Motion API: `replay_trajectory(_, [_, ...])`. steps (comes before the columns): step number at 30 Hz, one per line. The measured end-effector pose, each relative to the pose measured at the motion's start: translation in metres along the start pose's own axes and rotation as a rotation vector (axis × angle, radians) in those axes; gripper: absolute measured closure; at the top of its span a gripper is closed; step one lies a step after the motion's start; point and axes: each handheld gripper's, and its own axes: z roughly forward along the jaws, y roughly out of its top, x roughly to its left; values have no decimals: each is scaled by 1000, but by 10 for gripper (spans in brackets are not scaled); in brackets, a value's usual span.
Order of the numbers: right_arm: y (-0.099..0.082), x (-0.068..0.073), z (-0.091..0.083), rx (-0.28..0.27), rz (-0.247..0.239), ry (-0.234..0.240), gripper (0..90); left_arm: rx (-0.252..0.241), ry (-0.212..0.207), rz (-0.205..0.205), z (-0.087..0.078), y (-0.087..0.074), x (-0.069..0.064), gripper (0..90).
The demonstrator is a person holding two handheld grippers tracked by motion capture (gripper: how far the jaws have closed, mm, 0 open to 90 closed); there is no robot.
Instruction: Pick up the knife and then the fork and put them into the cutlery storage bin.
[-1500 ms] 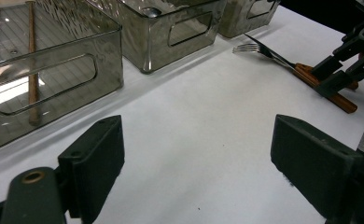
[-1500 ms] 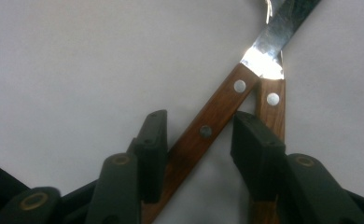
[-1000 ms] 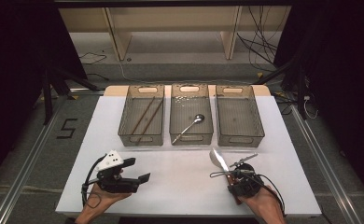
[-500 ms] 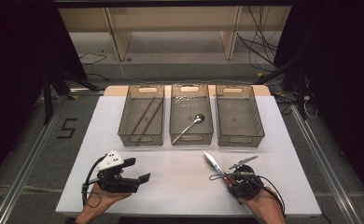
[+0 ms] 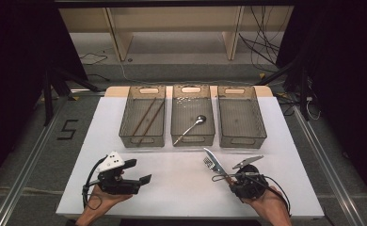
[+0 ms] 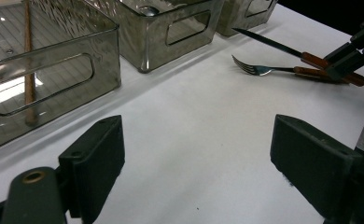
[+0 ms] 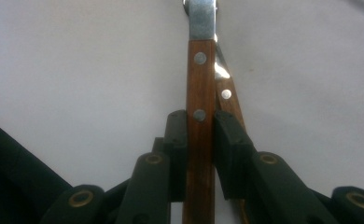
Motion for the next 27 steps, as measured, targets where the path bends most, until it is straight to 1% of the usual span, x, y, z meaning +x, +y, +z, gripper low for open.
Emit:
replay_trajectory(6, [2, -5, -5, -27, 2, -1, 766, -14, 2, -11, -1, -1, 2, 173])
replay_trajectory(11, [4, -12, -11, -49, 4, -1, 766, -28, 3, -16, -3, 0, 3, 173])
replay_trajectory(14, [7, -18, -16, -69, 14, -4, 766, -37, 4, -21, -4, -1, 4, 173])
replay_trajectory(16, [9, -22, -19, -83, 17, -10, 766, -39, 6, -17, -4, -1, 5, 173])
replay_trajectory(17, [13, -25, -23, -94, 22, -18, 766, -40, 5, -19, -4, -1, 5, 173])
replay_trajectory(18, [13, -25, -23, -94, 22, -18, 766, -40, 5, -23, -5, -1, 5, 173])
replay_trajectory(19, [17, -30, -25, -110, 28, -20, 766, -45, 6, -27, -5, -1, 5, 173])
replay_trajectory(21, [20, -34, -27, -122, 32, -25, 766, -47, 8, -28, -5, -1, 6, 173])
replay_trajectory(22, [20, -34, -27, -122, 32, -25, 766, -48, 8, -29, -6, -1, 6, 173])
replay_trajectory(23, [24, -38, -28, -137, 39, -25, 766, -51, 10, -30, -7, -2, 7, 173])
replay_trajectory(25, [26, -40, -29, -145, 40, -23, 766, -60, 13, -38, -8, -2, 8, 173])
replay_trajectory(26, [30, -43, -30, -154, 48, -21, 766, -61, 13, -38, -8, -2, 8, 173])
replay_trajectory(27, [30, -43, -30, -154, 48, -21, 766, -64, 17, -36, -9, -3, 10, 173])
